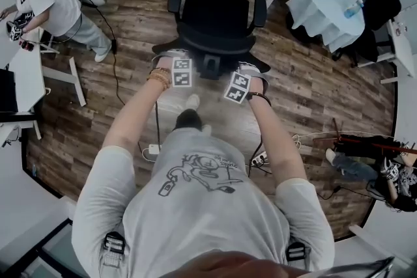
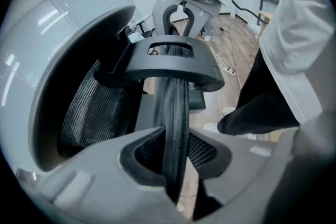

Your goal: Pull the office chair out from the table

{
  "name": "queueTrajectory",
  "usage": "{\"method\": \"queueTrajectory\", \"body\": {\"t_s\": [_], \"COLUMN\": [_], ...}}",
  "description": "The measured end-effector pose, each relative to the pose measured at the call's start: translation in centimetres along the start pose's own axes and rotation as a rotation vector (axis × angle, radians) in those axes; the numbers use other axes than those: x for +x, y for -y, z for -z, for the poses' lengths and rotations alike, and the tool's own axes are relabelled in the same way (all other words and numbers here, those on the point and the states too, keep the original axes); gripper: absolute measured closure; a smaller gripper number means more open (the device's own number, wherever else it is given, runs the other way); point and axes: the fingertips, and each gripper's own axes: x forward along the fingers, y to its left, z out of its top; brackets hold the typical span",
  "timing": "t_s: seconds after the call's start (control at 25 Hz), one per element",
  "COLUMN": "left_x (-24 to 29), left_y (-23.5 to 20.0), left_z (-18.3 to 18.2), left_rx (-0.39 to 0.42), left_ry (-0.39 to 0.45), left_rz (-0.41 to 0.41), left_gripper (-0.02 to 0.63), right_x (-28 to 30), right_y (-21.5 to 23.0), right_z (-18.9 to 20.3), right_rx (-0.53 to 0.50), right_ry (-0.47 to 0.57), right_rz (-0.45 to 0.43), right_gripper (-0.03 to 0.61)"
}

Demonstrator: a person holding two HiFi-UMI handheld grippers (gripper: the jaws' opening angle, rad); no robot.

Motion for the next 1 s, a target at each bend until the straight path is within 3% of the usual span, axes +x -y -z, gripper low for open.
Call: {"method": "queueTrajectory", "body": {"t_s": [1.0], "left_x": [-5.7], "left_y": [13.2], "left_z": [2.0], "left_rx": [0.043], "left_ry": [0.041], "left_rz": [-0.036], "left_gripper": [0.512], "right_x": [-6.0], "right_y": [-13.4], "right_z": [-4.3], "right_rx": [0.033], "right_ry": [0.004], "right_rz": [-0.01], "right_gripper": [0.468]}}
